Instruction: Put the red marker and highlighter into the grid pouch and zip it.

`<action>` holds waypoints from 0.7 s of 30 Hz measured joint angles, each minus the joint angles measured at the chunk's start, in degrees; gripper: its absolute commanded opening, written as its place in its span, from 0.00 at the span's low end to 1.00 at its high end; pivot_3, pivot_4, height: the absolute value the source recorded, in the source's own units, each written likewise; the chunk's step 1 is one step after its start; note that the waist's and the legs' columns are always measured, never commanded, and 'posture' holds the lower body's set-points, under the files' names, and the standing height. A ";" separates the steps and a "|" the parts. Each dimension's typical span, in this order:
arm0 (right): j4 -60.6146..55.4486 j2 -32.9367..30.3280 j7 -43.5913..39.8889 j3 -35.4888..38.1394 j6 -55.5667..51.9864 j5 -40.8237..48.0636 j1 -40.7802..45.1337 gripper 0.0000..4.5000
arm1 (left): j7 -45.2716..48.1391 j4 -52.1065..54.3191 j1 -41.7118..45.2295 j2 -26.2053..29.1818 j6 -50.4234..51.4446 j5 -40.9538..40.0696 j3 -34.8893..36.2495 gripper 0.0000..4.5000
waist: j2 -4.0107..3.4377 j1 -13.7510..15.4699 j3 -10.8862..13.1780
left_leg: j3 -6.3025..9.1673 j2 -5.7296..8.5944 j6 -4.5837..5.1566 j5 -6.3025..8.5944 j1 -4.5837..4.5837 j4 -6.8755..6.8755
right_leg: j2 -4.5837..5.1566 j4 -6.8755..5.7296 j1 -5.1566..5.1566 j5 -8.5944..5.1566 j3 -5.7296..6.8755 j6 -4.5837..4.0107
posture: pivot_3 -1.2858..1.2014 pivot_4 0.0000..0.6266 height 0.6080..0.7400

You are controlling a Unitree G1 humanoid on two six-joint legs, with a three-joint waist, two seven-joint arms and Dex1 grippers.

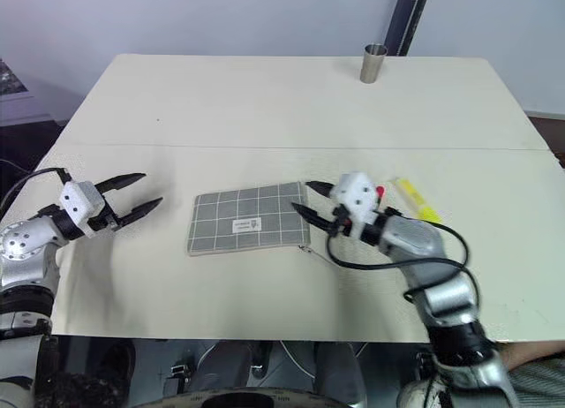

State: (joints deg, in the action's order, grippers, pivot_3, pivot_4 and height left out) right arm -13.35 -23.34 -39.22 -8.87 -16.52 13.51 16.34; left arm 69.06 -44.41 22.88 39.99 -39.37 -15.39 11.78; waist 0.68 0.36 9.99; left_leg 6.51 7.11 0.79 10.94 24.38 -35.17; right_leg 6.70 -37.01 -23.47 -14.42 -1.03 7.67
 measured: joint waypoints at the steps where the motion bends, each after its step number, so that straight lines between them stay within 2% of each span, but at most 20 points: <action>1: 2.55 1.54 1.02 -1.53 0.74 -1.52 1.63 0.32 | 1.15 -0.04 -0.04 0.00 -0.64 0.00 -0.53 0.67 | 0.00 0.05 0.00 | 0.01 0.01 0.00 0.00 0.00 0.01 | -0.04 -0.01 -0.01 0.01 0.00 0.00 | 0.52 0.24 1.00; 4: 7.25 1.94 1.87 -2.83 2.80 -4.54 3.59 0.00 | 4.24 -0.03 -0.45 -0.06 -2.81 -0.01 -2.17 0.67 | 0.00 0.23 0.00 | 0.00 0.11 0.01 0.00 0.00 0.00 | -0.01 0.00 0.01 0.01 0.00 0.00 | 0.52 0.24 1.00; 9: 11.94 -0.92 -0.36 -6.41 5.93 -10.03 3.63 0.00 | 8.70 -0.20 -0.61 -0.04 -6.60 -0.02 -4.38 0.67 | 0.00 -0.04 0.00 | 0.01 0.05 0.01 0.00 0.00 0.00 | -0.09 -0.05 -0.03 0.03 0.01 -0.01 | 0.52 0.24 1.00; 16: 12.69 -5.23 -2.93 -5.86 7.69 -11.62 1.82 0.00 | 15.70 0.81 -2.32 -0.19 -12.13 -1.58 -6.69 0.67 | -0.02 -1.00 0.00 | 0.01 0.02 0.00 0.00 -0.02 0.00 | -0.10 -0.07 0.00 0.03 -0.01 -0.02 | 0.52 0.24 1.00; 21: 12.57 -4.83 -3.02 -5.38 7.03 -11.30 1.52 0.00 | 15.00 1.88 -2.46 -4.64 -16.13 -1.31 -10.19 0.67 | -0.01 -1.03 -0.01 | 0.03 0.00 -0.01 -0.01 -0.03 -0.03 | -0.12 -0.08 0.01 0.03 -0.01 -0.03 | 0.52 0.24 1.00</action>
State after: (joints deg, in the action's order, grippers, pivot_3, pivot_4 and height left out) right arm -0.78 -28.16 -42.23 -14.26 -9.49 2.21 17.86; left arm 84.06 -42.52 20.42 35.35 -55.50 -16.70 1.59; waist 0.67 -0.67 9.98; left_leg 6.54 7.11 0.78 10.93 24.36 -35.19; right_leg 6.57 -37.09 -23.46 -14.39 -1.04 7.64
